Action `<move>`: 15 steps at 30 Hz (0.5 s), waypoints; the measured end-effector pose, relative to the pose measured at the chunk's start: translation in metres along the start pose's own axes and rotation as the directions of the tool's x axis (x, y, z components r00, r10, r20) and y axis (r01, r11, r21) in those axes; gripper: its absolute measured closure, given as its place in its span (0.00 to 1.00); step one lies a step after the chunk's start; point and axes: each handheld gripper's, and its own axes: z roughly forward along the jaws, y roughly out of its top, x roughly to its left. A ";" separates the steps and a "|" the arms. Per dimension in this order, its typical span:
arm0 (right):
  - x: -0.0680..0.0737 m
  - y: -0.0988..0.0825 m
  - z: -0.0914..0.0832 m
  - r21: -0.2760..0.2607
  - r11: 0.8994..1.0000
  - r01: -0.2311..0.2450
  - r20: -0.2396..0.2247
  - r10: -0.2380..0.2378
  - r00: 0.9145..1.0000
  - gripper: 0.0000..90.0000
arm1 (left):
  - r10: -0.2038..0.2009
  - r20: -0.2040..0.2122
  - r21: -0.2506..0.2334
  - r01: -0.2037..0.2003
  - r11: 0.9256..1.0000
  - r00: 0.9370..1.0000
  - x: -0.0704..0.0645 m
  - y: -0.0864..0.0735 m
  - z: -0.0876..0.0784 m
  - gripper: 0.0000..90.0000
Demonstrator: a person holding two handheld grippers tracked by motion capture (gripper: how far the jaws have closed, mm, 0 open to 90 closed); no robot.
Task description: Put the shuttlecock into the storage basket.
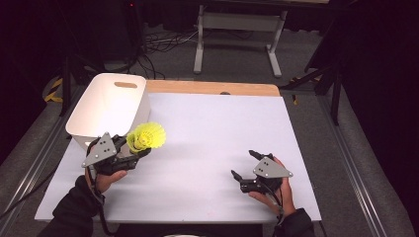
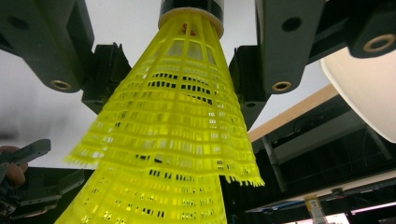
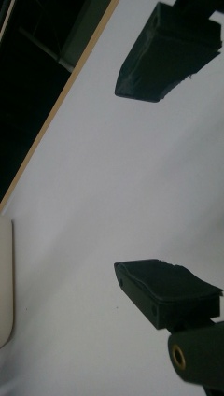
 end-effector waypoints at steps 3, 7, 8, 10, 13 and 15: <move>0.000 0.000 0.000 0.000 1.000 0.000 0.001 0.000 1.000 0.16 | -0.002 -0.005 -0.006 0.002 1.000 1.000 0.002 0.000 -0.002 0.53; 0.000 0.000 0.000 0.002 1.000 0.001 -0.001 -0.001 1.000 0.16 | -0.004 -0.014 -0.011 0.004 1.000 1.000 0.003 0.001 -0.004 0.53; 0.000 0.000 0.000 0.003 1.000 0.000 -0.002 0.000 1.000 0.16 | -0.006 -0.014 -0.012 0.006 1.000 1.000 0.003 0.001 -0.005 0.53; 0.000 0.000 0.000 0.002 1.000 0.000 -0.003 0.000 1.000 0.16 | -0.006 -0.018 -0.014 0.005 1.000 1.000 0.004 0.001 -0.006 0.53; 0.000 0.000 0.000 0.000 1.000 0.002 -0.003 -0.002 1.000 0.16 | -0.007 -0.025 -0.011 0.007 1.000 1.000 0.006 0.001 -0.007 0.53; 0.000 0.000 0.000 0.000 1.000 0.001 -0.003 -0.001 1.000 0.16 | -0.011 -0.025 -0.018 0.011 1.000 1.000 0.006 0.001 -0.007 0.53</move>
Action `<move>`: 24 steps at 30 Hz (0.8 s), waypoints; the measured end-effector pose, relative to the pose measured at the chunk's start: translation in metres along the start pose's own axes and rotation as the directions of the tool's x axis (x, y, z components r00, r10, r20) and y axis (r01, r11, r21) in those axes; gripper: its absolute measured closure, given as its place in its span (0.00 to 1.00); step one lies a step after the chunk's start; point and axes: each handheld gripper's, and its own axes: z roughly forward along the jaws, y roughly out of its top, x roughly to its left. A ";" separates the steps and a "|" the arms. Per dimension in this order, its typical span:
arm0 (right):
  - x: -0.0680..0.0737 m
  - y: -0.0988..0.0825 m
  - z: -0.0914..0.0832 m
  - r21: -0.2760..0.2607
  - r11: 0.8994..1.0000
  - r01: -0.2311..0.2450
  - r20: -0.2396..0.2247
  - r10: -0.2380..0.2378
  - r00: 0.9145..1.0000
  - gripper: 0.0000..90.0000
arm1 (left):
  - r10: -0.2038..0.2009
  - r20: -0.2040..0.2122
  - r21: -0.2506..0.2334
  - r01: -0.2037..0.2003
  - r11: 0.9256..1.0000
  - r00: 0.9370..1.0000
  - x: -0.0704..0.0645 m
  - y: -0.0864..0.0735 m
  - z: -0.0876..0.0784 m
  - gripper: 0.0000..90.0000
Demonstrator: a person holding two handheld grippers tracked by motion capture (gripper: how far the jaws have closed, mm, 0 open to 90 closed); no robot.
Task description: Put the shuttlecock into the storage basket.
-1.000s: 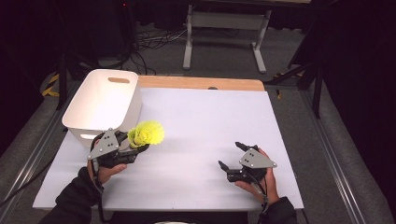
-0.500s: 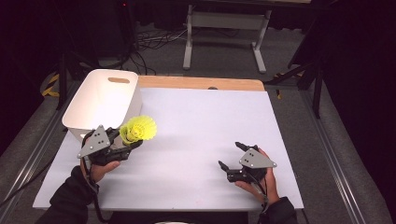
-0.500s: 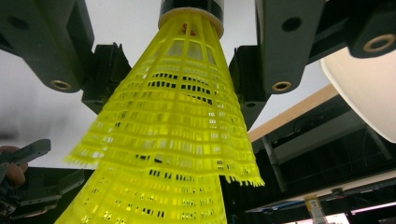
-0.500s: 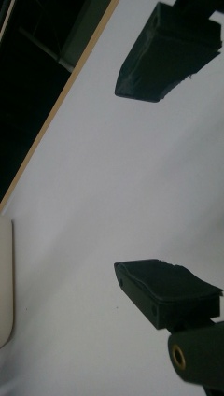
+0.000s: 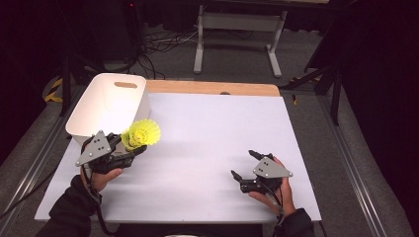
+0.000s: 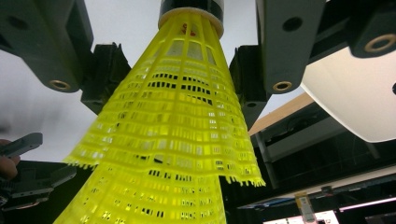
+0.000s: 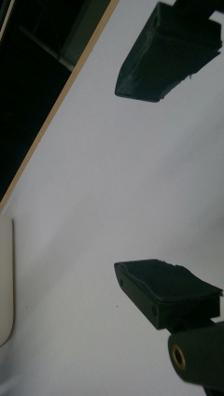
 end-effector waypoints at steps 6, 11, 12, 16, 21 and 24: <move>0.000 0.000 -0.001 -0.003 1.000 0.000 0.000 0.000 1.000 0.16 | -0.008 -0.013 -0.008 0.008 1.000 1.000 0.003 0.001 -0.004 0.53; 0.000 0.000 0.000 -0.003 1.000 0.001 -0.001 -0.001 1.000 0.16 | -0.015 -0.032 -0.020 0.015 1.000 0.999 0.007 0.002 -0.008 0.53; 0.000 0.000 0.000 -0.003 1.000 0.001 -0.001 -0.001 1.000 0.16 | -0.009 -0.037 -0.016 0.008 1.000 0.999 0.009 0.002 -0.010 0.53; 0.000 0.000 0.000 -0.001 1.000 0.001 0.000 -0.001 1.000 0.16 | -0.024 -0.046 -0.026 0.022 0.999 0.999 0.012 0.003 -0.014 0.53; 0.000 0.000 0.000 -0.001 1.000 0.002 0.000 -0.002 1.000 0.16 | -0.032 -0.059 -0.039 0.030 0.999 0.998 0.015 0.003 -0.018 0.53; 0.000 0.000 0.000 0.000 1.000 0.002 -0.001 -0.002 1.000 0.16 | -0.037 -0.065 -0.042 0.034 0.999 0.997 0.017 0.004 -0.020 0.53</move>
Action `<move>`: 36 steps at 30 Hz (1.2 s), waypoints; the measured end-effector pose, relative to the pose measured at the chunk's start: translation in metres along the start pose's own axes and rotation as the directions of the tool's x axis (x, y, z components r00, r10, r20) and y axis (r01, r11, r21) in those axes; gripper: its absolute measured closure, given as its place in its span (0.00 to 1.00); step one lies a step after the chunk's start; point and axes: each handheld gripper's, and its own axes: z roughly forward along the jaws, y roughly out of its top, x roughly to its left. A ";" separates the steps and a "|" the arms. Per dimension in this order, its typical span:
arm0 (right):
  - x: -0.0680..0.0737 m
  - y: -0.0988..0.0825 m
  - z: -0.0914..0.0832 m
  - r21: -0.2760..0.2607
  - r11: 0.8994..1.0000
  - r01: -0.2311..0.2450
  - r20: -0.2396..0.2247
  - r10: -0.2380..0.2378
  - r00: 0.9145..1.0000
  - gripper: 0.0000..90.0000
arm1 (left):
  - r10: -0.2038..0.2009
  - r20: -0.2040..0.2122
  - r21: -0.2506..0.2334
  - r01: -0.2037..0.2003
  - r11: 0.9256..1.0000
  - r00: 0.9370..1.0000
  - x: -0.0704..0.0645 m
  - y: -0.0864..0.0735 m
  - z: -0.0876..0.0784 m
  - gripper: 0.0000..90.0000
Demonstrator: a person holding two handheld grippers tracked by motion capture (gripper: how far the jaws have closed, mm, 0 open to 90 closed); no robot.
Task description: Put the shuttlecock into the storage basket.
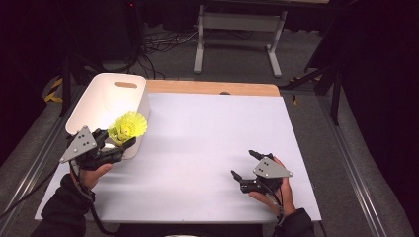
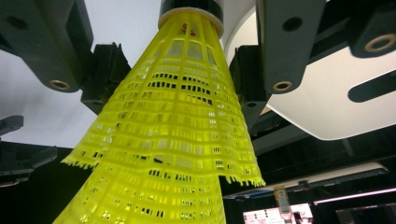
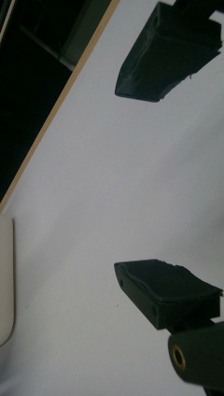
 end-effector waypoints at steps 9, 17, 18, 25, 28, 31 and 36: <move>0.000 0.000 0.001 0.001 1.000 -0.003 -0.001 0.003 1.000 0.16 | -0.012 -0.018 -0.008 0.011 1.000 1.000 0.004 0.001 -0.004 0.52; 0.000 0.000 0.001 0.001 1.000 -0.006 -0.002 0.006 1.000 0.16 | -0.018 -0.040 -0.013 0.018 1.000 0.999 0.007 0.002 -0.009 0.52; 0.000 -0.001 0.001 0.002 1.000 -0.006 -0.002 0.006 1.000 0.16 | -0.014 -0.039 -0.011 0.013 1.000 0.999 0.008 0.002 -0.010 0.52; 0.001 -0.001 0.002 0.004 1.000 -0.005 -0.004 0.005 1.000 0.16 | -0.021 -0.046 -0.023 0.020 1.000 0.999 0.010 0.004 -0.013 0.52; 0.001 -0.001 0.002 0.003 1.000 -0.005 -0.004 0.005 1.000 0.16 | -0.024 -0.051 -0.022 0.023 1.000 0.998 0.011 0.005 -0.015 0.52; 0.001 -0.001 0.003 0.005 1.000 -0.006 -0.005 0.006 1.000 0.16 | -0.023 -0.056 -0.024 0.021 0.999 0.998 0.012 0.006 -0.016 0.51; 0.001 -0.001 0.004 0.004 1.000 -0.013 -0.011 0.013 1.000 0.16 | -0.039 -0.064 -0.028 0.037 0.999 0.997 0.016 0.008 -0.017 0.50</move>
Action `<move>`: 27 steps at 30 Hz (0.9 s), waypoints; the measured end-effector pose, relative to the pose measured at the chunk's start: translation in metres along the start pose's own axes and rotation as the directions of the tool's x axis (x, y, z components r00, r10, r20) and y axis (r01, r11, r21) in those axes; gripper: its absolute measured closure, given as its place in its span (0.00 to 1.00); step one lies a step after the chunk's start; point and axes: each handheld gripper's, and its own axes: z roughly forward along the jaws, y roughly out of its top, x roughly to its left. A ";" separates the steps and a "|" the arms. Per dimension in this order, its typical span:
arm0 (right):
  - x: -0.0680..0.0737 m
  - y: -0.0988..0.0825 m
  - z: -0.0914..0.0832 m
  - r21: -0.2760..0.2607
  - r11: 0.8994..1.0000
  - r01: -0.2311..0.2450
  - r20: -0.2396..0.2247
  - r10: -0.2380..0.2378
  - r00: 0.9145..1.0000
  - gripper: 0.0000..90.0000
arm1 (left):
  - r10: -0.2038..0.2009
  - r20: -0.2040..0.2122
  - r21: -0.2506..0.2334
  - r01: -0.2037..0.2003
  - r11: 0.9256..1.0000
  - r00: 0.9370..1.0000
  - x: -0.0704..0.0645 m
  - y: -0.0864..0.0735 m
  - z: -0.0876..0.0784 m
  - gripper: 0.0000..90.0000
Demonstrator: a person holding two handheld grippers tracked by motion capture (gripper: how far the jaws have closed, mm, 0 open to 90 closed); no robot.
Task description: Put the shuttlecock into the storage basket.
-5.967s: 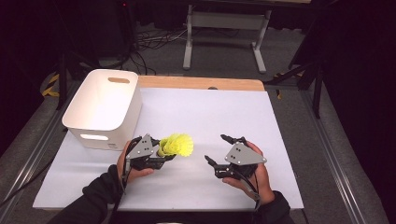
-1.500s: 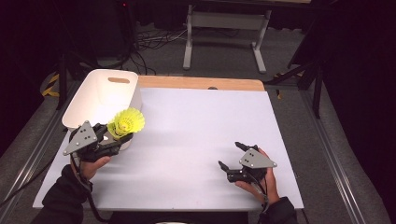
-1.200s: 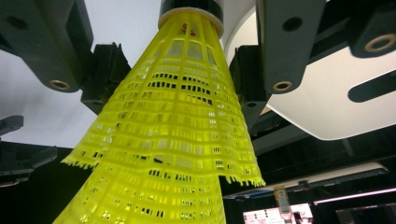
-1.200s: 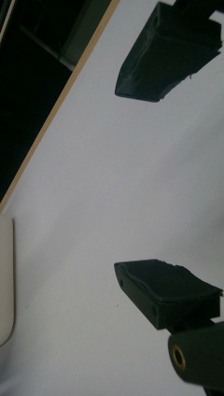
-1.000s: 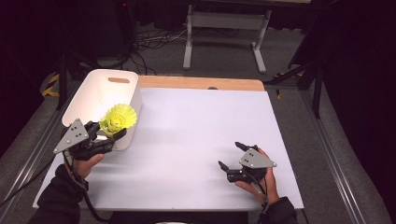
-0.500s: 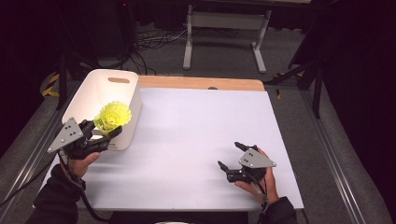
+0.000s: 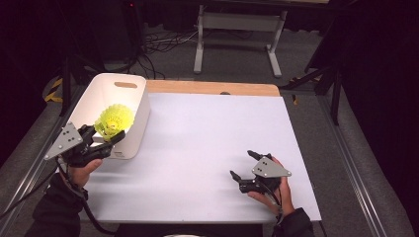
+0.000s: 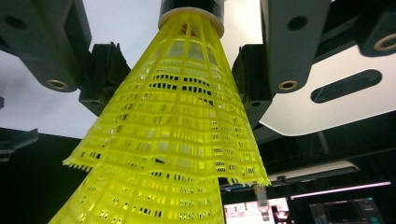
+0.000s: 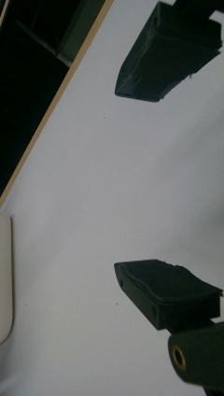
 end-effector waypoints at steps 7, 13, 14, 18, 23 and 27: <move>0.000 -0.001 0.001 0.003 1.000 -0.008 -0.010 0.008 1.000 0.16 | -0.036 -0.020 -0.006 0.036 0.999 0.999 0.008 0.005 0.000 0.45; 0.000 -0.001 0.002 0.004 1.000 -0.024 -0.019 0.024 1.000 0.16 | -0.041 -0.031 0.009 0.041 0.999 0.999 0.013 0.007 0.003 0.49; 0.000 -0.001 0.002 0.005 1.000 -0.025 -0.021 0.025 0.999 0.16 | -0.044 -0.030 0.012 0.044 0.999 0.999 0.014 0.008 0.003 0.48; 0.000 -0.001 0.003 0.008 1.000 -0.027 -0.023 0.027 0.999 0.16 | -0.047 -0.034 0.022 0.048 0.999 0.998 0.021 0.011 0.005 0.49; 0.000 -0.002 0.003 0.007 1.000 -0.027 -0.025 0.028 0.999 0.16 | -0.034 -0.056 0.035 0.036 0.999 0.998 0.028 0.021 0.008 0.49; 0.000 -0.002 0.004 0.009 0.999 -0.032 -0.026 0.032 0.999 0.16 | -0.019 -0.073 0.040 0.022 0.999 0.997 0.035 0.030 0.009 0.49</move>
